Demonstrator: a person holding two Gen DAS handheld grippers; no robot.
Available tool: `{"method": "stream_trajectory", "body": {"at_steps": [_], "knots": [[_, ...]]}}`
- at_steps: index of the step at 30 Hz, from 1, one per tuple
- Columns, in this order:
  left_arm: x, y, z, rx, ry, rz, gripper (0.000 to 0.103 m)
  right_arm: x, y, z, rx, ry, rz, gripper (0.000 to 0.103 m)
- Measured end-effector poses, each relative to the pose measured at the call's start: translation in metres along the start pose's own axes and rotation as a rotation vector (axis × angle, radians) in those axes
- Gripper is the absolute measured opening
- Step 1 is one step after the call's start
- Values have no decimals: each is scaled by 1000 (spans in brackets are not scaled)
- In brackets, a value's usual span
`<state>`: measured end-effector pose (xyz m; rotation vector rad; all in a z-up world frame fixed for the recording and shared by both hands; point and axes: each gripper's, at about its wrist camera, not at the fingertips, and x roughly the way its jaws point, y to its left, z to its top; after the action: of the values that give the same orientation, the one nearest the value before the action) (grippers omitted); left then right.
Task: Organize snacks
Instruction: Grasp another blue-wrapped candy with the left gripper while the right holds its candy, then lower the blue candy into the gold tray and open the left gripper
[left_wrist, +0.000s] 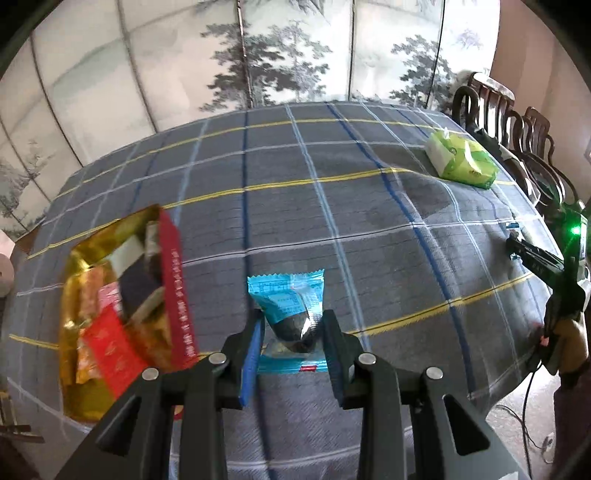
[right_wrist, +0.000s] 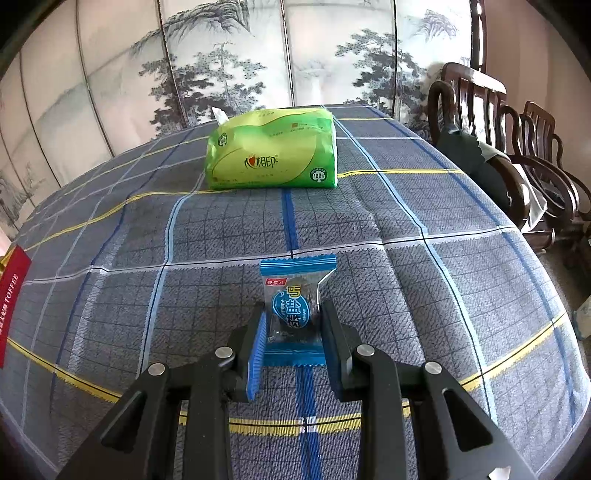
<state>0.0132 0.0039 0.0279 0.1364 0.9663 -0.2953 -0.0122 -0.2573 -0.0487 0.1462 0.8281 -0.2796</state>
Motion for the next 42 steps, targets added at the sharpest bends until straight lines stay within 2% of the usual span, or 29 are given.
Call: {"method": "stream_trajectory", "body": {"at_steps": [13, 23, 37, 42], "knots": [[-27, 45, -21, -58, -53, 72, 32, 14, 39, 9, -22, 6, -25, 26], [-24, 80, -32, -117, -37, 102, 32, 23, 63, 9, -28, 6, -35, 26], [-13, 111, -35, -156, -15, 139, 32, 27, 65, 11, -29, 4, -31, 26], [-14, 133, -36, -198, -6, 128, 32, 28, 64, 12, -29, 4, -30, 26]]}}
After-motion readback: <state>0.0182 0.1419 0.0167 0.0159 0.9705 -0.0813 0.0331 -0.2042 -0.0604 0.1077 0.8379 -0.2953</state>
